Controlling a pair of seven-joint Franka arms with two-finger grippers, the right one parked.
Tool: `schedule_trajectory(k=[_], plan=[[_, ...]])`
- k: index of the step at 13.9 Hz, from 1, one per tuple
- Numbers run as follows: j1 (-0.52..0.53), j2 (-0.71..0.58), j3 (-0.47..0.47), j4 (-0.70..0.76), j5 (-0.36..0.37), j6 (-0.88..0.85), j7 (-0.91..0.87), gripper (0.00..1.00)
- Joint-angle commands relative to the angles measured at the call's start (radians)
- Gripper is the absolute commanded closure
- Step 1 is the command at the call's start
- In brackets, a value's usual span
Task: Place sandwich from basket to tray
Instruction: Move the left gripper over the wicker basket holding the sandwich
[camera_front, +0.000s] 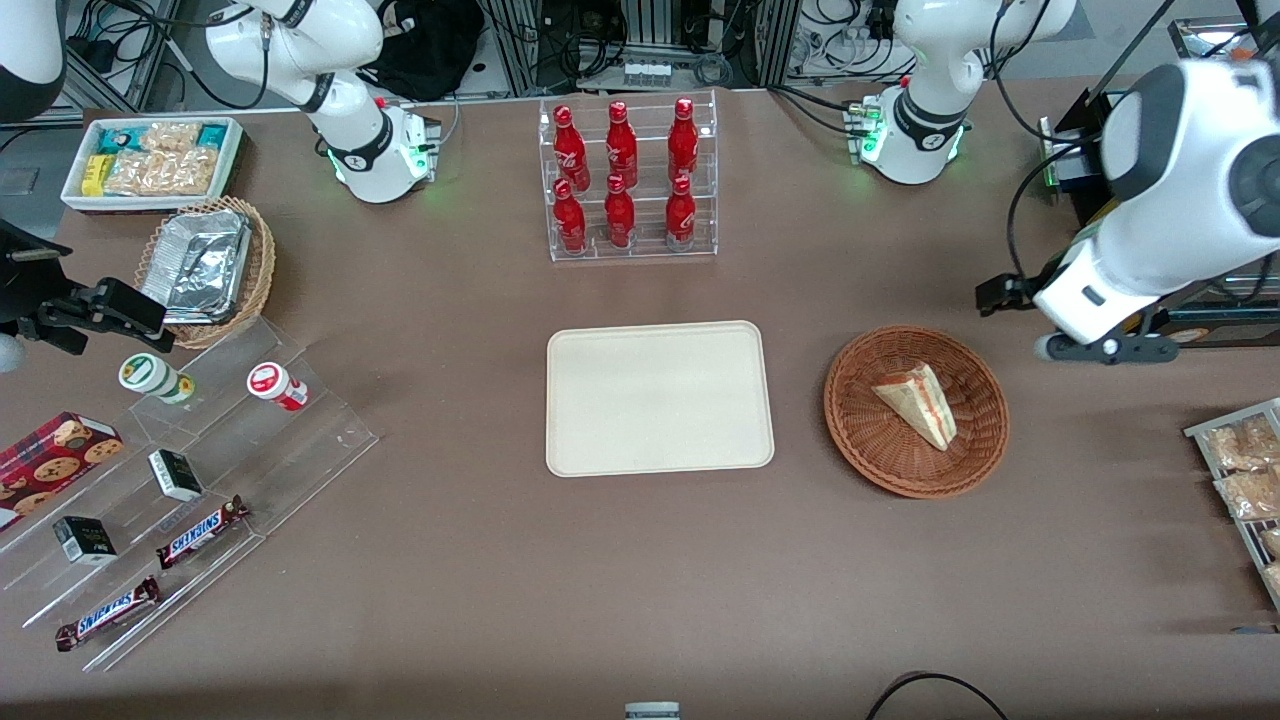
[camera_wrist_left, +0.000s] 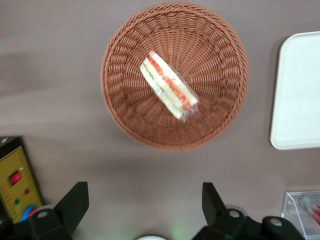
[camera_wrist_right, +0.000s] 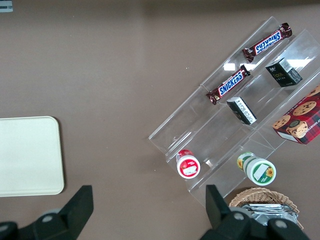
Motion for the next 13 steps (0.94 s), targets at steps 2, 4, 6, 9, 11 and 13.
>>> schedule_trajectory(k=[2,4,6,9,11,13], plan=[[0.004,-0.038,-0.008,-0.184,0.012,0.202,-0.006,0.0],[0.004,-0.037,-0.008,-0.242,0.012,0.293,-0.031,0.0],[0.004,-0.032,-0.009,-0.291,0.012,0.379,-0.094,0.0],[-0.016,-0.015,-0.009,-0.296,0.012,0.41,-0.241,0.0],[-0.031,-0.014,-0.009,-0.31,0.012,0.446,-0.381,0.0],[-0.033,-0.003,-0.009,-0.322,0.013,0.482,-0.5,0.0]])
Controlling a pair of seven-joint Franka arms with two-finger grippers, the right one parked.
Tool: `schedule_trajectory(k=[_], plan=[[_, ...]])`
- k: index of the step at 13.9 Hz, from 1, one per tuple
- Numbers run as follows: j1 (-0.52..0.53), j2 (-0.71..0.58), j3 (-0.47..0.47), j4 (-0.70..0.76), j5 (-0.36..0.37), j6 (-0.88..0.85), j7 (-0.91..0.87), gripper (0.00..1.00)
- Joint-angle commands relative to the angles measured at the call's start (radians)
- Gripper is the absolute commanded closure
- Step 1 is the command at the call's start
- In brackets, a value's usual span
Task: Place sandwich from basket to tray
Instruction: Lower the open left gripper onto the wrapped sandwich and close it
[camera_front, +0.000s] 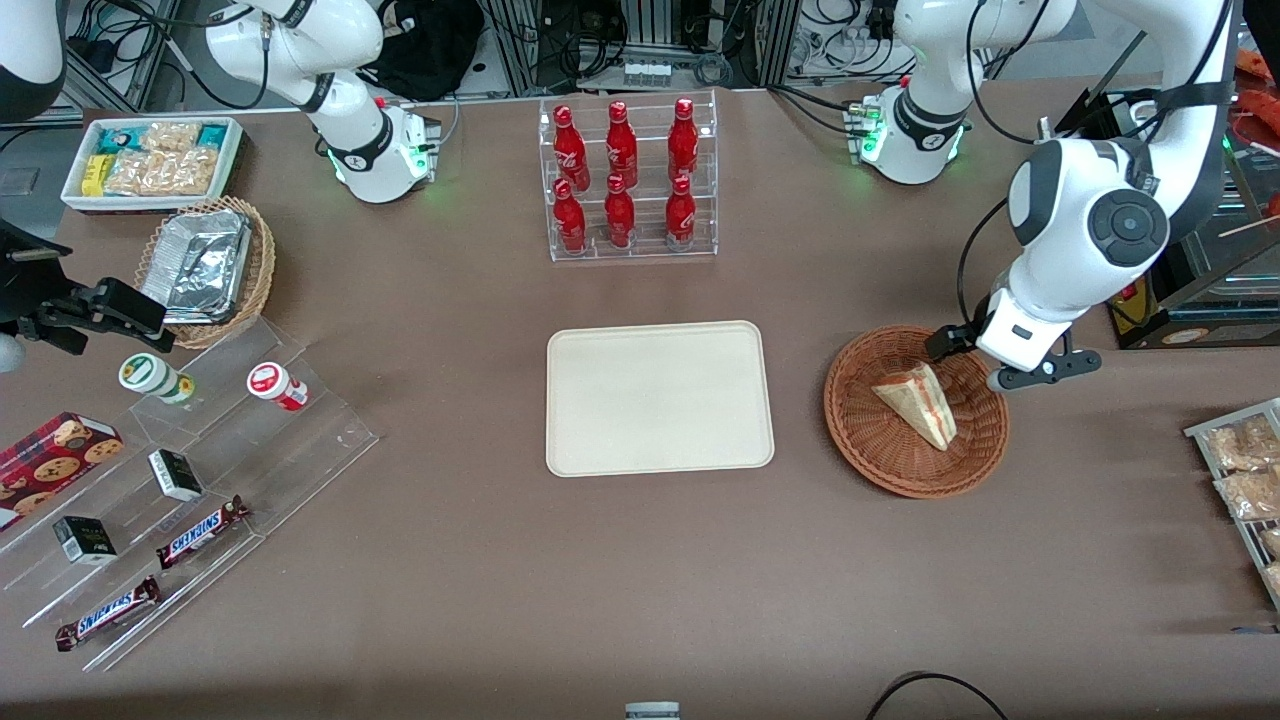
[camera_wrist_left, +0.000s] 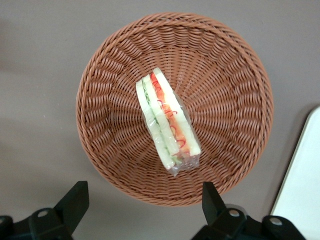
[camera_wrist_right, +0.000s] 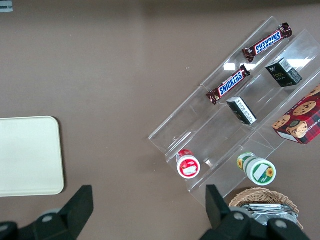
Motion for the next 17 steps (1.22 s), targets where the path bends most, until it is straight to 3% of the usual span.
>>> schedule_trajectory(k=[1,8,17], plan=[[-0.008,0.003,0.0,-0.032,0.015,0.065,-0.179,0.0],[-0.008,0.077,-0.023,-0.035,0.017,0.171,-0.608,0.0],[-0.008,0.167,-0.023,-0.037,0.017,0.265,-0.739,0.0]])
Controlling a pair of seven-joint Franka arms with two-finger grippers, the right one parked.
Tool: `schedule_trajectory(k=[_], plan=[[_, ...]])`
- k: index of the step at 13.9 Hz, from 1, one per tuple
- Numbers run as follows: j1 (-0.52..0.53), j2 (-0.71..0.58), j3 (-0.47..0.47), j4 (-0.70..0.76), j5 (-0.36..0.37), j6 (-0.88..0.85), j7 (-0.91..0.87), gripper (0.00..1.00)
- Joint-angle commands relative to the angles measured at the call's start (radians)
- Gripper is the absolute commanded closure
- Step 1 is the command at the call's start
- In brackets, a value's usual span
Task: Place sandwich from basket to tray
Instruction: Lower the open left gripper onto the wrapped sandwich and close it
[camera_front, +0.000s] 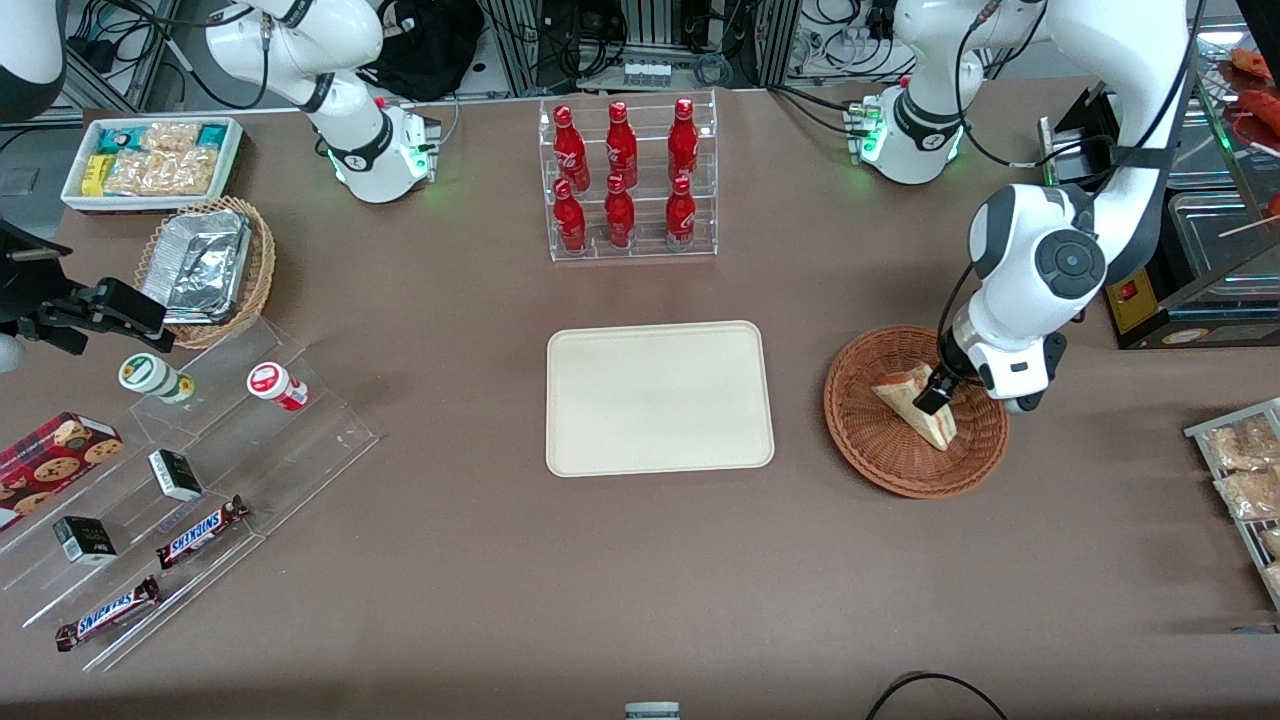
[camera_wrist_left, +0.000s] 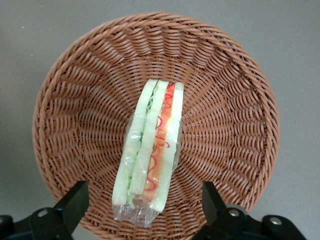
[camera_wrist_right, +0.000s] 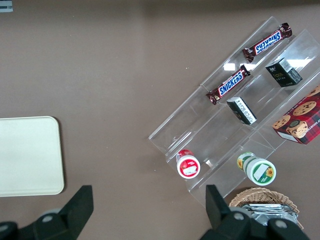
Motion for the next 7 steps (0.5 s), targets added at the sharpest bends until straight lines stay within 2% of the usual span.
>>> schedule_trajectory(k=[1,6,7], plan=[[-0.003,0.032,-0.004,-0.007,0.017,0.058,-0.038,0.0],[-0.003,0.076,-0.004,-0.05,0.017,0.164,-0.038,0.0],[-0.003,0.076,-0.004,-0.051,0.018,0.164,-0.037,0.03]])
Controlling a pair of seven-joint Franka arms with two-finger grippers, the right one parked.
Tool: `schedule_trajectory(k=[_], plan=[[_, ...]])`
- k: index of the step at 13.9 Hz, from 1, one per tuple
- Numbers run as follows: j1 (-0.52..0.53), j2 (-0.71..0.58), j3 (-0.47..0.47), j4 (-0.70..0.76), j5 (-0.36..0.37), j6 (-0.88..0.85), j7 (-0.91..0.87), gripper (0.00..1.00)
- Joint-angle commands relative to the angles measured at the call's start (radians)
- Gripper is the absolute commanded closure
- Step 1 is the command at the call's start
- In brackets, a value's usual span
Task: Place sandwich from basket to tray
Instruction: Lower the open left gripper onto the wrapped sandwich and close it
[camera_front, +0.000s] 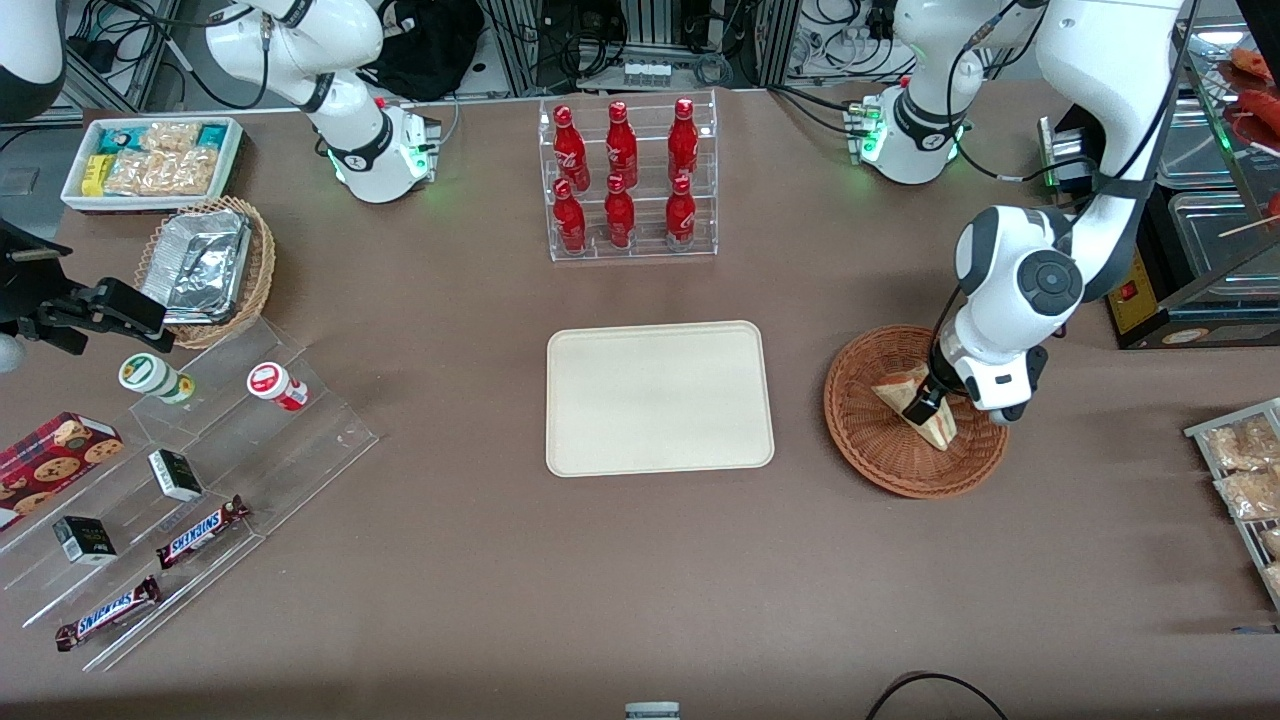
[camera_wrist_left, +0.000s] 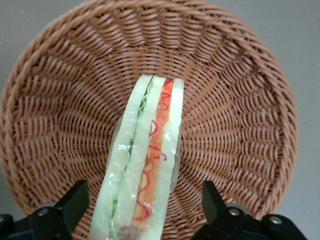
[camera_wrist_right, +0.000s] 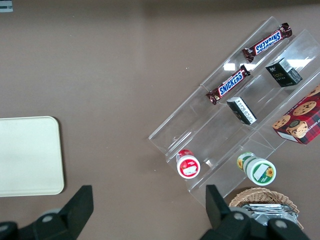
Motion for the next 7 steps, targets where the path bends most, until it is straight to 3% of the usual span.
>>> schedule_trajectory(k=[1,3,4,7], plan=[[-0.003,-0.005,-0.004,-0.023,0.017,0.032,-0.031,0.17],[-0.003,-0.008,-0.004,-0.023,0.018,0.021,-0.017,0.68],[-0.003,-0.014,-0.004,-0.023,0.018,0.001,-0.011,0.85],[-0.002,-0.058,-0.004,-0.011,0.02,-0.097,0.037,0.91]])
